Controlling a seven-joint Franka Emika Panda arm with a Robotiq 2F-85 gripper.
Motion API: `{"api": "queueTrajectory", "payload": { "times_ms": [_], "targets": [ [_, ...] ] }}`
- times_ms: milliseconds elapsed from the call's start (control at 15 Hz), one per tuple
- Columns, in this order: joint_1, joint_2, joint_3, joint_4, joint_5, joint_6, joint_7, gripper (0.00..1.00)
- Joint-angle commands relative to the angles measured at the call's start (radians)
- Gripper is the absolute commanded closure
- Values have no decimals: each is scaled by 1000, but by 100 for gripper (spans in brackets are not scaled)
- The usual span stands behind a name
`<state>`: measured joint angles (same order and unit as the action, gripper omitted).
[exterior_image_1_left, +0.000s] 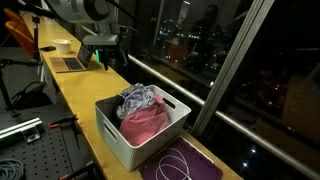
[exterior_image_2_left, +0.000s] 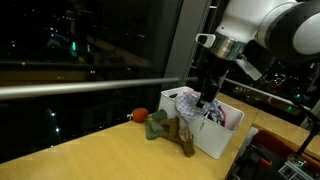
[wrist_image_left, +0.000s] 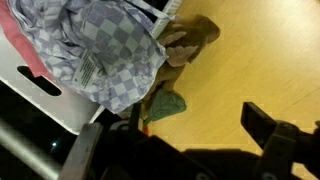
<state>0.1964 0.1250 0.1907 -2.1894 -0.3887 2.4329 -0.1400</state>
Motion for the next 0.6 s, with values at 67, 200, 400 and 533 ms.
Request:
{"api": "queueTrajectory", "payload": {
  "times_ms": [67,200,400,533],
  "targets": [
    [22,102,-19,76,-173,-3,-45,0],
    [27,148,-27,106,-231,-2,-53,0],
    [33,229,-32,139,-293,2,-45,0],
    [39,283,-36,165,-316,-4,-40,0]
  ]
}}
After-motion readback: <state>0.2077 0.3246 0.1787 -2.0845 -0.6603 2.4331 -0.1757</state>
